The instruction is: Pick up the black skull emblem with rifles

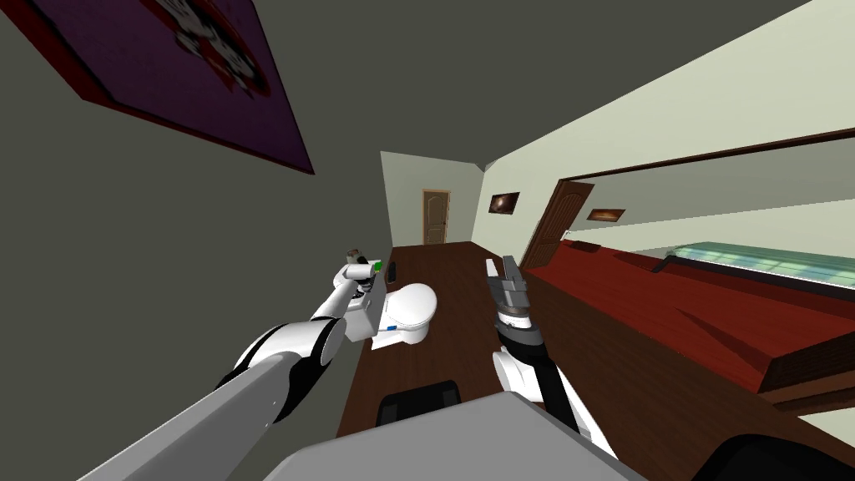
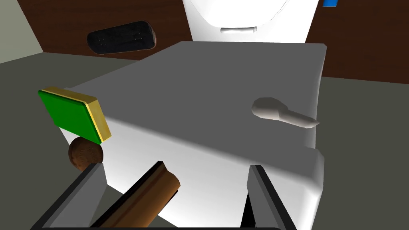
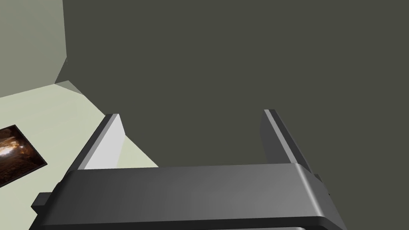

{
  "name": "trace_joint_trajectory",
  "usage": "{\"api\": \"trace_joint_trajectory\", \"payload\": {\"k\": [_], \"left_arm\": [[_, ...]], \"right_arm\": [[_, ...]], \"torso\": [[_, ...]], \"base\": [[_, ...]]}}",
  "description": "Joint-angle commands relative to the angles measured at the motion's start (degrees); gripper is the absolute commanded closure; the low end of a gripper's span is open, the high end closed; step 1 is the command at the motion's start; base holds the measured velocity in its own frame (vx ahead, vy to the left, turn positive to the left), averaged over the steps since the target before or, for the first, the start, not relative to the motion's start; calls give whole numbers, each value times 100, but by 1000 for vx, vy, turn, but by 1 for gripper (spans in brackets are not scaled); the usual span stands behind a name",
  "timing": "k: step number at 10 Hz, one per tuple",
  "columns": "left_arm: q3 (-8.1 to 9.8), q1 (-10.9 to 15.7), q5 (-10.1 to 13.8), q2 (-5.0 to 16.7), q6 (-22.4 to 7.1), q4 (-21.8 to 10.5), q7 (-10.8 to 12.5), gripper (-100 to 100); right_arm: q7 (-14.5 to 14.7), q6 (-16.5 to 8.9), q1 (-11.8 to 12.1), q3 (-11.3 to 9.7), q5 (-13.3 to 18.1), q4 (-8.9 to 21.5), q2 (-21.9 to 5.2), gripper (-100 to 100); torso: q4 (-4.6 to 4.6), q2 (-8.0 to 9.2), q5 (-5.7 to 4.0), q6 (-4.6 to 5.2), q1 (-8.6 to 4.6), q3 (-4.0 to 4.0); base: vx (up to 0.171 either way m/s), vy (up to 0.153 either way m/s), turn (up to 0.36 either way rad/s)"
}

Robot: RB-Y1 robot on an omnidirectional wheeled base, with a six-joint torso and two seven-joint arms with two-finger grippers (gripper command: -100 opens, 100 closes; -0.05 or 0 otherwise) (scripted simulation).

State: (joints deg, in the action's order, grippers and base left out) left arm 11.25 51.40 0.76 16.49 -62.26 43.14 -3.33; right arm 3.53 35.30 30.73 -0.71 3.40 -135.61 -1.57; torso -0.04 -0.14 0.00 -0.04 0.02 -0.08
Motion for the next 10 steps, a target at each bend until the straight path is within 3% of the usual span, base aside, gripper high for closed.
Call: {"api": "trace_joint_trajectory", "payload": {"k": [1,2,3,4,5,6,7,10], "left_arm": [[7,149,-2,24,-252,-279,-5,-100],[27,375,13,91,-441,-461,-39,-100],[27,375,13,91,-550,-585,-39,-100],[44,586,26,160,-752,-730,-72,-100],[44,586,26,160,-829,-862,-72,-100],[58,782,38,229,-1033,-1053,-104,-100],[58,782,38,229,-1090,-1151,-104,-100],[78,1126,59,359,-1553,-1626,-166,-100]], "right_arm": [[0,0,0,0,0,0,0,0],[0,0,0,0,0,0,0,0],[0,0,0,0,0,0,0,0],[0,0,0,0,0,0,0,0],[0,0,0,0,0,0,0,0],[0,0,0,0,0,0,0,0],[0,0,0,0,0,0,0,0],[0,0,0,0,0,0,0,0]], "torso": [[0,0,0,0,0,0],[-1,1,1,1,2,0],[-1,-2,1,0,1,-1],[-2,0,2,1,2,-1],[-1,-2,1,0,5,-1],[-2,0,2,1,5,-1],[-1,-2,2,-1,8,-1],[-2,0,2,1,4,-1]], "base": [[38,3,28],[46,0,59],[40,1,28],[45,11,55],[41,9,28],[46,15,55],[40,12,29],[45,10,46]]}}
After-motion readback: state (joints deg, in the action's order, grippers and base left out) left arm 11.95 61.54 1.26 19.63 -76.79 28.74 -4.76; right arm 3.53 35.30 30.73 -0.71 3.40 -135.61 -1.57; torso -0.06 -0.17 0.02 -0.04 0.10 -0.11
